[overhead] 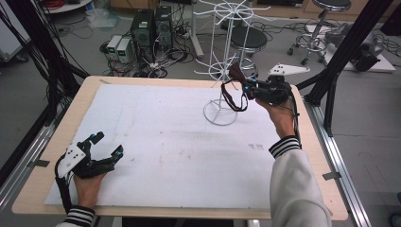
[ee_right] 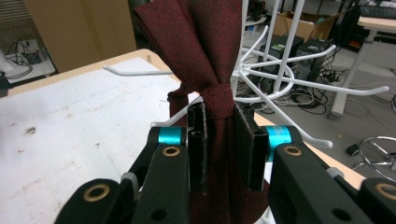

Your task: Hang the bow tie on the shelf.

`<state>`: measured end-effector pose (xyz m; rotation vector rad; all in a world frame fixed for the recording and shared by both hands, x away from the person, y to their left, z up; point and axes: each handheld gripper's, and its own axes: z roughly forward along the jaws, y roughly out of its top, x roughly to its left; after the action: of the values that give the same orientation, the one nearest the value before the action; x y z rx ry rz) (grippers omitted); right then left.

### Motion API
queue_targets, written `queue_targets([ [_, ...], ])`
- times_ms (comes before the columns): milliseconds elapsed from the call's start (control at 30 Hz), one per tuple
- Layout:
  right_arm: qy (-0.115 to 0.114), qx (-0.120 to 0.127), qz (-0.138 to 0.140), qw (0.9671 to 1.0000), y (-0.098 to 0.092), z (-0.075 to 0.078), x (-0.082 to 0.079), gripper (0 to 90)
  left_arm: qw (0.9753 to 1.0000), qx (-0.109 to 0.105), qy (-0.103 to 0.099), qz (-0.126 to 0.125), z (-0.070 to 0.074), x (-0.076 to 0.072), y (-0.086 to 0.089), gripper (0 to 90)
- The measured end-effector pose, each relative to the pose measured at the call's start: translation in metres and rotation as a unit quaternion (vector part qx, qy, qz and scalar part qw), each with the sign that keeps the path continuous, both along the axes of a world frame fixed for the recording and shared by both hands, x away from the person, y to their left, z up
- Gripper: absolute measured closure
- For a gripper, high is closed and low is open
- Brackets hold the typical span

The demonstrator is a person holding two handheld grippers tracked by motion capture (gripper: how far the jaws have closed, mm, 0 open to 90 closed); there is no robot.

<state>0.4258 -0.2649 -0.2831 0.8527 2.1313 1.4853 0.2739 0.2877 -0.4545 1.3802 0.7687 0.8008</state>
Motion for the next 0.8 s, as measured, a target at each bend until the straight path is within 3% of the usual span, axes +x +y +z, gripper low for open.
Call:
queue_targets([
  [200, 0.009, 0.0, -0.006, 0.9999, -0.0022, -0.0012, 0.0017, 75.8, 1.0, 0.0, 0.0, 0.0, 0.0, 0.0, 0.0, 11.2],
  [800, 0.011, -0.044, -0.008, 0.999, 0.0008, -0.0026, -0.0008, 69.8, 1.0, 0.0, 0.0, 0.0, 0.0, 0.0, -0.0002, 11.2],
])
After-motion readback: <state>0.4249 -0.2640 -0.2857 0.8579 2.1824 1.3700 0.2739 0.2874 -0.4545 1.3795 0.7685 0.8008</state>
